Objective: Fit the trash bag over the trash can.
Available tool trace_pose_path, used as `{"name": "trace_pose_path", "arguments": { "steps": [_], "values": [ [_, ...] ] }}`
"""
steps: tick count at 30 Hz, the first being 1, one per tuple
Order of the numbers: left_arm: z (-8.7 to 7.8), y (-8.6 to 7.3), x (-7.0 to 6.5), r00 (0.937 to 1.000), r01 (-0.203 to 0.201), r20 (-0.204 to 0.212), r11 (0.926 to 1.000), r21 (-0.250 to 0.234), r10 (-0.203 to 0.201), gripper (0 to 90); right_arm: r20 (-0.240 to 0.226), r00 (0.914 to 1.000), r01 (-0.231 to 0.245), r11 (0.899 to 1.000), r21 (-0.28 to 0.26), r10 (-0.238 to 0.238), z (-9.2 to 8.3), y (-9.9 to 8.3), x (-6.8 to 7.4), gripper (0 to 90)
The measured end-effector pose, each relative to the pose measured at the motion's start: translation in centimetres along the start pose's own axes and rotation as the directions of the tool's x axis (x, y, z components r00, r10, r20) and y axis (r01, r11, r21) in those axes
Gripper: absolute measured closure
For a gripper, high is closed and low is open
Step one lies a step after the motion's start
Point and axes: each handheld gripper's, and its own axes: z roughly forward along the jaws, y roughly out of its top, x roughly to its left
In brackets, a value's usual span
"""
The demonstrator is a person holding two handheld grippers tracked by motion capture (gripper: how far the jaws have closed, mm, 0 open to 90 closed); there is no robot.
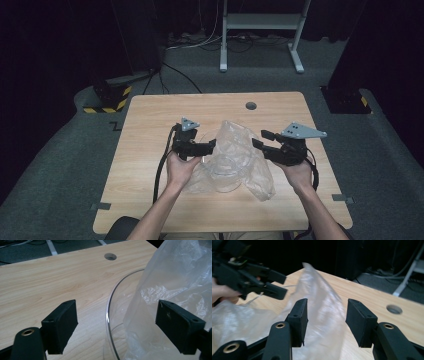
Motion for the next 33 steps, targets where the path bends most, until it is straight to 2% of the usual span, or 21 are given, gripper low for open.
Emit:
{"name": "trace_pose_path", "arguments": {
  "steps": [3, 6, 8, 9, 10, 11, 15, 25, 28, 30, 33],
  "values": [
    [0.2, 0.0, 0.0, 1.0, -0.001, 0.009, 1.0, 0.006, 0.001, 18.0, -0.007, 0.9986, -0.052, 0.999, 0.015, 0.052, 0.3, -0.6, -0.8, 51.6],
    [0.2, -0.1, -0.1, 0.9998, -0.009, 0.019, 1.0, 0.002, 0.009, 18.1, -0.037, 0.9955, -0.086, 0.995, 0.042, 0.087, 1.0, -1.1, -1.2, 55.3],
    [0.0, -0.1, -0.2, 0.9996, -0.012, 0.024, 0.9999, -0.006, 0.012, 18.2, -0.057, 0.9938, -0.092, 0.994, 0.058, 0.096, 1.4, -1.3, -1.4, 62.8],
    [0.0, -0.1, -0.2, 0.9996, -0.012, 0.024, 0.9999, -0.006, 0.012, 18.2, -0.057, 0.9938, -0.092, 0.994, 0.058, 0.096, 1.4, -1.3, -1.4, 62.8],
    [-0.1, -0.1, -0.3, 0.9995, -0.014, 0.029, 0.9999, -0.009, 0.014, 18.2, -0.08, 0.9916, -0.097, 0.993, 0.064, 0.102, 1.5, -1.4, -1.5, 72.9],
    [-0.2, -0.1, -0.3, 0.9993, -0.015, 0.035, 0.9998, -0.01, 0.015, 18.3, -0.085, 0.9915, -0.093, 0.994, 0.064, 0.099, 1.5, -1.4, -1.4, 76.6],
    [-0.6, -0.3, -0.4, 0.9987, -0.021, 0.047, 0.9997, -0.01, 0.022, 18.9, -0.104, 0.9922, -0.061, 0.996, 0.069, 0.068, 2.0, -1.1, -1.1, 89.2],
    [-2.7, -1.2, 0.5, 0.9995, 0.013, 0.028, 0.999, -0.043, -0.012, 19.8, -0.163, 0.9866, 0.022, 0.994, 0.104, -0.005, 4.6, -0.5, 0.4, 89.9],
    [-3.3, -1.6, 0.7, 0.9997, 0.022, 0.015, 0.9987, -0.046, -0.022, 19.9, -0.168, 0.9849, 0.061, 0.991, 0.123, -0.04, 5.7, -0.2, 1.0, 89.7],
    [-3.7, -1.9, 0.8, 0.9997, 0.023, 0.0, 0.9987, -0.045, -0.023, 19.9, -0.142, 0.9864, 0.103, 0.984, 0.144, -0.083, 6.4, -0.1, 1.4, 89.4],
    [-4.1, -2.3, 1.0, 0.9991, 0.036, -0.019, 0.9985, -0.041, -0.037, 19.9, -0.137, 0.9832, 0.143, 0.976, 0.167, -0.12, 7.3, 0.0, 2.0, 88.9]
  ]
}}
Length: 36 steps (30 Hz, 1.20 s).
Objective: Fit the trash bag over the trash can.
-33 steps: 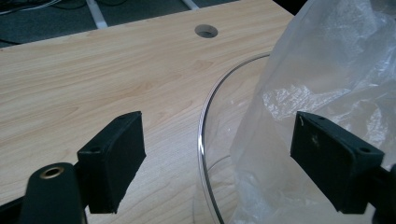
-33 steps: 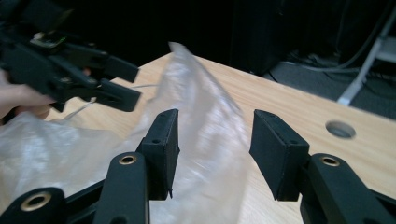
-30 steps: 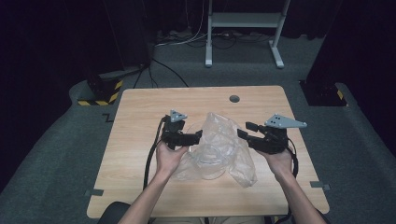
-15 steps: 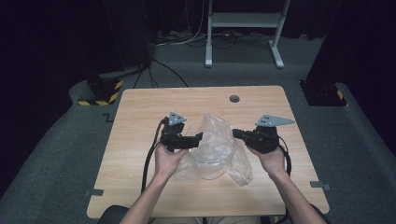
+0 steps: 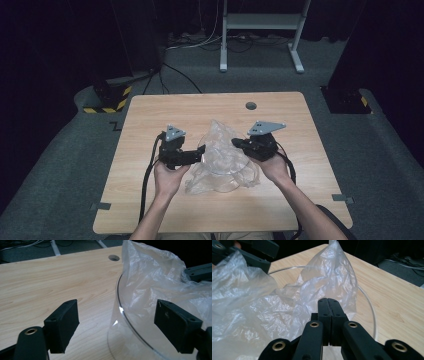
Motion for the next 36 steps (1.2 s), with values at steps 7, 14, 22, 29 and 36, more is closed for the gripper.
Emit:
{"name": "trace_pose_path", "arguments": {
  "steps": [7, 14, 22, 29, 36],
  "values": [
    [-0.2, -0.4, 0.2, 0.9999, 0.011, -0.008, 0.9999, 0.003, -0.011, 19.8, -0.011, 0.998, 0.062, 0.996, 0.064, -0.062, 1.2, 0.6, 0.5, 85.2],
    [0.1, -0.2, 0.2, 1.0, 0.009, 0.003, 1.0, 0.002, -0.009, 18.7, -0.04, 0.9984, 0.042, 0.997, 0.059, -0.039, 1.0, 0.5, 0.5, 75.9],
    [0.2, 1.0, 0.8, 0.9988, 0.036, 0.036, 0.9983, -0.045, -0.035, 18.6, -0.035, 0.9983, 0.046, 0.999, 0.02, -0.045, -0.5, 0.3, 1.2, 57.1],
    [1.1, 2.6, -0.2, 0.9985, -0.05, 0.021, 0.9969, -0.061, 0.052, 18.7, -0.042, 0.9981, 0.043, 0.999, -0.029, -0.044, -2.6, -0.2, 2.2, 54.7],
    [2.8, 4.0, -0.8, 0.994, -0.058, 0.09, 0.9968, -0.056, 0.062, 18.6, -0.059, 0.9975, 0.041, 0.998, 0.038, -0.038, -2.2, -1.9, 3.5, 54.8]
  ]
}}
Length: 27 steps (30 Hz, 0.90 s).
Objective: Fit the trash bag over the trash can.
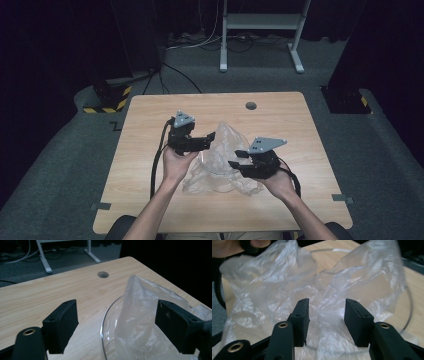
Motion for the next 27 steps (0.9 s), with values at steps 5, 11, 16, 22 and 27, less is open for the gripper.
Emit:
{"name": "trace_pose_path", "arguments": {
  "steps": [5, 11, 16, 22, 27],
  "values": [
    [1.8, 0.4, -0.4, 0.9988, -0.045, -0.019, 0.9974, 0.056, 0.046, 18.2, -0.027, 0.9987, -0.043, 0.999, -0.029, 0.042, -0.4, -0.8, 0.5, 54.4],
    [3.3, 0.7, -1.0, 0.9915, -0.104, -0.065, 0.986, 0.13, 0.113, 19.0, -0.009, 0.9986, -0.053, 0.997, -0.063, 0.053, -1.8, -1.0, 0.9, 48.7],
    [4.1, 0.3, -0.8, 0.9882, -0.108, -0.086, 0.9741, 0.199, 0.127, 20.7, 0.048, 0.995, -0.08, 0.987, -0.136, 0.088, -3.3, -0.7, 0.5, 46.0],
    [4.4, -0.2, -0.5, 0.9881, -0.089, -0.101, 0.9657, 0.244, 0.116, 20.6, 0.107, 0.9882, -0.096, 0.987, -0.132, 0.11, -3.3, -0.7, -0.4, 41.5],
    [3.8, -0.6, -0.3, 0.9922, -0.072, -0.083, 0.9732, 0.218, 0.092, 20.6, 0.12, 0.9849, -0.106, 0.983, -0.152, 0.125, -3.3, -0.3, -1.2, 39.7]
  ]
}}
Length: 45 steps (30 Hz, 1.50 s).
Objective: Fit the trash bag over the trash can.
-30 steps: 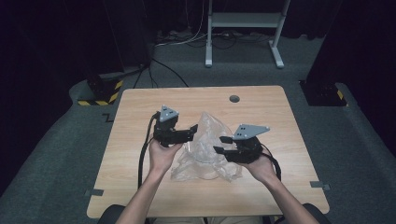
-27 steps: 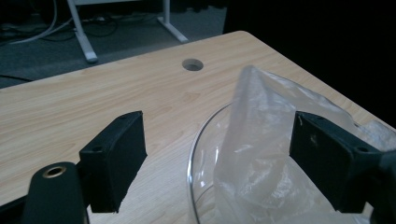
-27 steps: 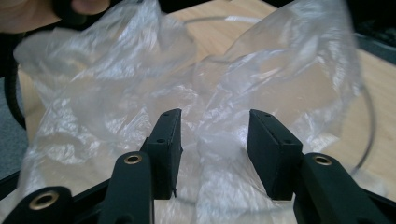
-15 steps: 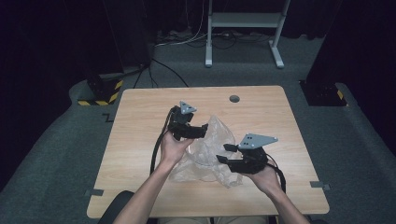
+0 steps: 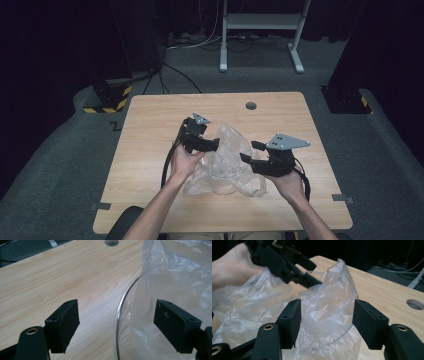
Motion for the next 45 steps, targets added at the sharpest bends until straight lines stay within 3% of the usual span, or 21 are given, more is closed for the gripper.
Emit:
{"name": "trace_pose_path", "arguments": {
  "steps": [3, 6, 10, 17, 23, 26, 30, 36, 40, 45],
  "values": [
    [-0.6, -0.5, 0.4, 0.9996, 0.027, 0.013, 0.9994, -0.022, -0.026, 20.3, -0.023, 0.9997, 0.007, 1.0, -0.005, -0.007, 0.4, 0.7, -0.4, 41.1],
    [-1.6, -1.0, 1.0, 0.9931, 0.094, 0.074, 0.9948, -0.038, -0.091, 20.2, -0.036, 0.9991, 0.024, 0.999, -0.022, -0.025, 0.9, 1.2, -0.5, 47.3],
    [-3.2, -1.9, 1.3, 0.9915, 0.111, 0.076, 0.9914, -0.069, -0.106, 20.8, -0.069, 0.9972, 0.026, 0.999, -0.019, -0.027, 2.0, 1.8, -0.9, 58.0],
    [-5.0, -3.6, 1.8, 0.9884, 0.143, 0.066, 0.9847, -0.099, -0.137, 21.1, -0.092, 0.994, 0.065, 0.996, 0.065, -0.059, 5.3, 2.2, -1.4, 65.3],
    [-6.0, -4.6, 2.1, 0.9863, 0.163, 0.048, 0.9801, -0.114, -0.158, 21.1, -0.119, 0.9879, 0.119, 0.978, 0.17, -0.099, 7.8, 2.2, -1.1, 67.2],
    [-6.3, -4.8, 2.0, 0.9865, 0.162, 0.042, 0.9796, -0.118, -0.159, 21.0, -0.131, 0.984, 0.146, 0.968, 0.205, -0.121, 8.2, 2.6, -0.9, 66.8],
    [-6.4, -4.7, 1.9, 0.9875, 0.156, 0.039, 0.9792, -0.129, -0.153, 20.9, -0.148, 0.9808, 0.158, 0.962, 0.223, -0.127, 8.4, 2.7, -0.8, 64.2],
    [-6.0, -4.4, 1.8, 0.9889, 0.146, 0.051, 0.979, -0.143, -0.14, 18.8, -0.171, 0.9806, 0.125, 0.978, 0.164, -0.097, 7.3, 3.0, -0.9, 59.7],
    [-5.5, -3.9, 1.8, 0.9876, 0.151, 0.066, 0.9761, -0.156, -0.142, 17.5, -0.163, 0.98, 0.138, 0.979, 0.147, -0.114, 6.7, 2.8, -0.5, 55.7],
    [-4.6, -3.0, 1.8, 0.9866, 0.147, 0.095, 0.9759, -0.162, -0.133, 17.3, -0.179, 0.9817, 0.083, 0.993, 0.088, -0.066, 5.0, 2.8, -0.2, 52.5]
  ]
}}
